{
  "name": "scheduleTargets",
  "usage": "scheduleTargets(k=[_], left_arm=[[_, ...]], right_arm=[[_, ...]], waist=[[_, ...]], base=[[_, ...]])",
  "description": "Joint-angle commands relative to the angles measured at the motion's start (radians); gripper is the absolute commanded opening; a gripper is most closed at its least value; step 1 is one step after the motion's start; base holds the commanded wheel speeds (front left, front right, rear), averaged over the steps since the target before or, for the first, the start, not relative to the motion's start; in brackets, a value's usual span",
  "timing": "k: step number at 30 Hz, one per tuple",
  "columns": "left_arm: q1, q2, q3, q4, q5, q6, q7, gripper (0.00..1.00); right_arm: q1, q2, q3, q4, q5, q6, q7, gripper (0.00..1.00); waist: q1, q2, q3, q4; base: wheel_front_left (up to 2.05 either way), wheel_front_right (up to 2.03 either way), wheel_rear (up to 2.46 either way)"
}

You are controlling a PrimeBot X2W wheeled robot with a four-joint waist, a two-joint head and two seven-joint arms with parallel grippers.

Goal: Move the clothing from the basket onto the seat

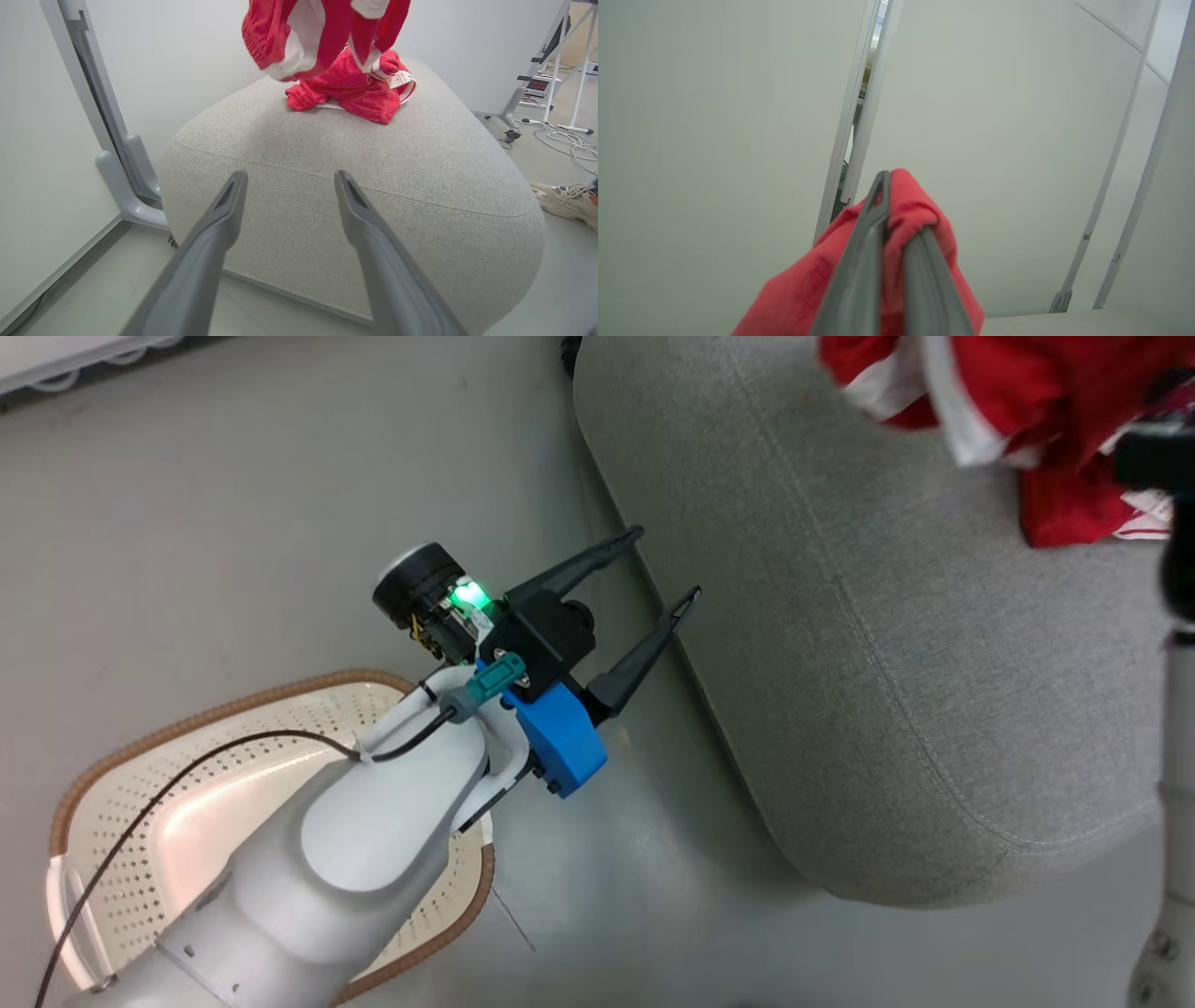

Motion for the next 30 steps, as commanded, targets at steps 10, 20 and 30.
scheduleTargets(k=[10,20,30], left_arm=[[-0.102,0.07,0.008,-0.086,0.036,0.008,0.051,1.0],[-0.125,0.113,0.004,-0.142,0.047,0.019,0.074,1.0],[-0.108,0.153,0.006,-0.179,0.037,0.034,0.095,1.0]], right_arm=[[-0.161,-0.195,-0.27,0.027,0.022,-0.001,0.0,0.0],[-0.14,-0.167,-0.38,0.22,-0.07,-0.001,0.0,0.0],[-0.077,-0.05,-0.438,0.273,-0.145,-0.001,0.0,0.0]], waist=[[-0.0001,0.0,0.255,0.02],[-0.0001,0.0,0.336,0.03],[-0.0001,0.0,0.356,0.015]], base=[[0.0,0.0,0.0],[0.0,0.0,0.0],[0.0,0.0,0.0]])
